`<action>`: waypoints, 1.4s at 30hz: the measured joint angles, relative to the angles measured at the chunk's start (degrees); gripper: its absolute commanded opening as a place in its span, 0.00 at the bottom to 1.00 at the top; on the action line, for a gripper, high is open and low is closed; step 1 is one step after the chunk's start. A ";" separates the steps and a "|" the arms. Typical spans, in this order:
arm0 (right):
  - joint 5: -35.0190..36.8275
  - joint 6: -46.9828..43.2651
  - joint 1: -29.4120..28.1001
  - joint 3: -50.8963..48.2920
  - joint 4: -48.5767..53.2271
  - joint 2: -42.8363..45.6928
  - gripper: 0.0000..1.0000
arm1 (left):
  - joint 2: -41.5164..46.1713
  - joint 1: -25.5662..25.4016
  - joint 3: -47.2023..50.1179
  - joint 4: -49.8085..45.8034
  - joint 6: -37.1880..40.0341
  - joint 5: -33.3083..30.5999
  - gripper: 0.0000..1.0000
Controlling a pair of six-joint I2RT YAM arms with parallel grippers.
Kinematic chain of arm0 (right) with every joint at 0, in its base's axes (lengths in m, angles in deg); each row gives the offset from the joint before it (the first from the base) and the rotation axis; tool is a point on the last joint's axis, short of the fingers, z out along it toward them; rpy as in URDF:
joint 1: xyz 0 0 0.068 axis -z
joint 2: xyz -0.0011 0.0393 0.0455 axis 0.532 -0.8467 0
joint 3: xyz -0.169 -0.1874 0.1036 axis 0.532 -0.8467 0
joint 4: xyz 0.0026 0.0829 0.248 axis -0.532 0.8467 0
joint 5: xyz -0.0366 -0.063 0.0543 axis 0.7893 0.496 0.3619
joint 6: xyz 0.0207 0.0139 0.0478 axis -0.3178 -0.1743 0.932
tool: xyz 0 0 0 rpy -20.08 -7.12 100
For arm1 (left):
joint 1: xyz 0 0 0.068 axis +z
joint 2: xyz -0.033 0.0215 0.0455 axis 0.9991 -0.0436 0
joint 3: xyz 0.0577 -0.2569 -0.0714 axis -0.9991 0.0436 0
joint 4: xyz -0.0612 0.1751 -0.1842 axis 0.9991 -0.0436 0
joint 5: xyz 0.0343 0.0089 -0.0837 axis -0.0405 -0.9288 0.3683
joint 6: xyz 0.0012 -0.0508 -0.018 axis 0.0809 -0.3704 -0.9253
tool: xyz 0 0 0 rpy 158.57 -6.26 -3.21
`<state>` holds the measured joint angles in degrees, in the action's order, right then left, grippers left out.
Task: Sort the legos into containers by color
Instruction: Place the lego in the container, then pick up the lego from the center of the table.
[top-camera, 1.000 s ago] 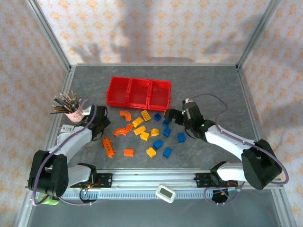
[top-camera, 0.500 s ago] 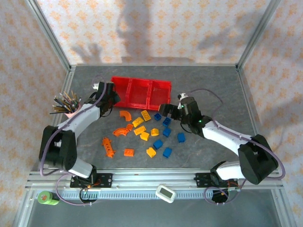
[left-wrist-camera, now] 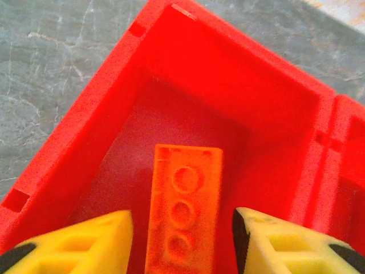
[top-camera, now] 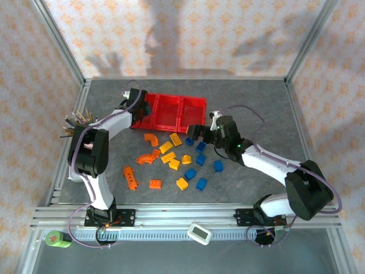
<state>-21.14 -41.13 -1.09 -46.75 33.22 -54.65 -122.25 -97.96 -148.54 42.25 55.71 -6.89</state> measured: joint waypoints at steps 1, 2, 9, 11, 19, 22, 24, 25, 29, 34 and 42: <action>0.00 0.00 0.00 0.00 -0.07 0.00 1.00 | -0.46 0.09 -0.35 -0.07 0.09 -0.02 0.53; -0.02 0.00 0.00 0.00 -0.11 0.00 1.00 | -0.61 0.13 -0.61 -0.09 0.24 0.02 0.53; -0.15 -0.90 0.00 0.00 0.39 0.09 0.99 | 0.72 0.35 -1.20 -1.42 1.05 0.66 0.54; -0.13 -1.53 0.00 0.02 1.29 0.22 1.00 | 2.71 0.33 -0.22 -1.57 1.05 1.07 0.55; -0.39 -3.50 -0.22 -0.57 2.97 1.75 1.00 | 16.59 -1.36 8.83 -2.80 -0.22 2.23 0.61; -0.79 -3.87 -0.90 -2.01 2.82 2.03 1.00 | 20.09 -3.72 12.81 -4.39 -0.74 2.38 0.65; -0.81 -3.91 -1.92 -2.99 2.82 2.03 1.00 | 21.62 -5.42 15.21 -5.33 -1.44 2.25 0.66; -0.79 -3.93 -2.78 -3.52 2.69 2.03 1.00 | 22.32 -6.27 16.37 -5.99 -1.92 2.03 0.67; -0.55 -3.89 -6.40 -4.98 1.55 2.01 0.99 | 25.00 -9.81 21.27 -7.43 -4.55 0.81 0.73; -0.13 -3.26 -8.92 -5.73 -1.62 0.96 1.00 | 24.96 -13.18 23.76 -7.85 -7.91 -0.83 0.80; 0.74 -2.12 -9.11 -6.25 -3.63 -0.61 1.00 | 18.53 -15.80 23.78 -7.02 -11.39 -3.52 0.82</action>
<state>-20.40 -43.25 -10.21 -53.00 29.59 -55.26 -103.71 -113.76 -124.76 35.23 44.32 -10.40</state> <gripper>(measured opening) 0.996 0.830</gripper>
